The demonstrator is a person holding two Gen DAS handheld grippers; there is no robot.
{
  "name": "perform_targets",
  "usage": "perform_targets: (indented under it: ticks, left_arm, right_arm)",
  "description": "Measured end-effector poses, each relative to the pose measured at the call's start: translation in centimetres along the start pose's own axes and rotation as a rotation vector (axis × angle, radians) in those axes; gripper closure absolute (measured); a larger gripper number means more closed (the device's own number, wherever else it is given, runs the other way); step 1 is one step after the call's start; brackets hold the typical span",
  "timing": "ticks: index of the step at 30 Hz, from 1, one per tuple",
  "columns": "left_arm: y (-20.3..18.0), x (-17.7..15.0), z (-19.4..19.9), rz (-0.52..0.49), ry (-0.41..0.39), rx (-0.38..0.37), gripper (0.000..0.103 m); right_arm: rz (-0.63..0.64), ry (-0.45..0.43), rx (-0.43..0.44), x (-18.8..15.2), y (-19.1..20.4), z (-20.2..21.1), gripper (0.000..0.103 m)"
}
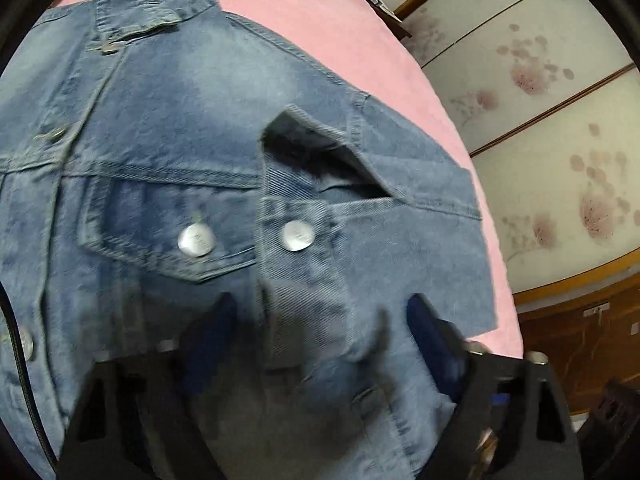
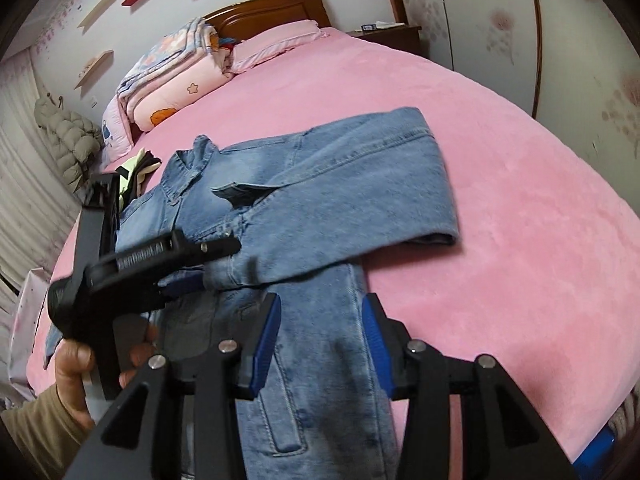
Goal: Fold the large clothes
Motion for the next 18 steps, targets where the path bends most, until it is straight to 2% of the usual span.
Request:
perform_targets:
  ticks: [1, 3, 5, 6, 9, 14, 18]
  left_arm:
    - [-0.5, 0.1, -0.3, -0.007, 0.012, 0.009, 0.066]
    - [-1.0, 0.4, -0.8, -0.015, 0.013, 0.023, 0.08]
    - [-1.0, 0.8, -0.3, -0.025, 0.012, 0.058, 0.086]
    - [-1.3, 1.1, -0.1, -0.034, 0.011, 0.074, 0.095]
    - [-3.3, 3.3, 1.8, -0.1, -0.038, 0.09, 0.097]
    - [-7.7, 9.1, 9.2, -0.218, -0.241, 0.076, 0.097]
    - [-9.5, 12.3, 14.0, -0.275, -0.338, 0.107, 0.097]
  right_arm:
    - [-0.008, 0.006, 0.0, 0.0, -0.2, -0.2, 0.061]
    - [-0.028, 0.018, 0.008, -0.2, -0.6, -0.5, 0.061]
    - [-0.039, 0.023, 0.005, -0.2, -1.0, -0.8, 0.061]
    - [-0.039, 0.024, 0.0, -0.3, -1.1, -0.9, 0.061]
    - [-0.037, 0.035, -0.02, -0.2, -1.6, -1.2, 0.061]
    - [-0.039, 0.022, -0.054, 1.7, -2.3, -2.4, 0.049]
    - [-0.02, 0.007, -0.073, 4.0, -1.7, -3.7, 0.048]
Point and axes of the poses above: each gripper's, at about its wrist camera, not at the fingertips, and z roughly against the way its jaws point, y to its left, x to its top, the point moved 4 cm from there along -z, roughly the way its jaws point, and after that the axes turned 11 degrees about -z, right-handed, at the moved point
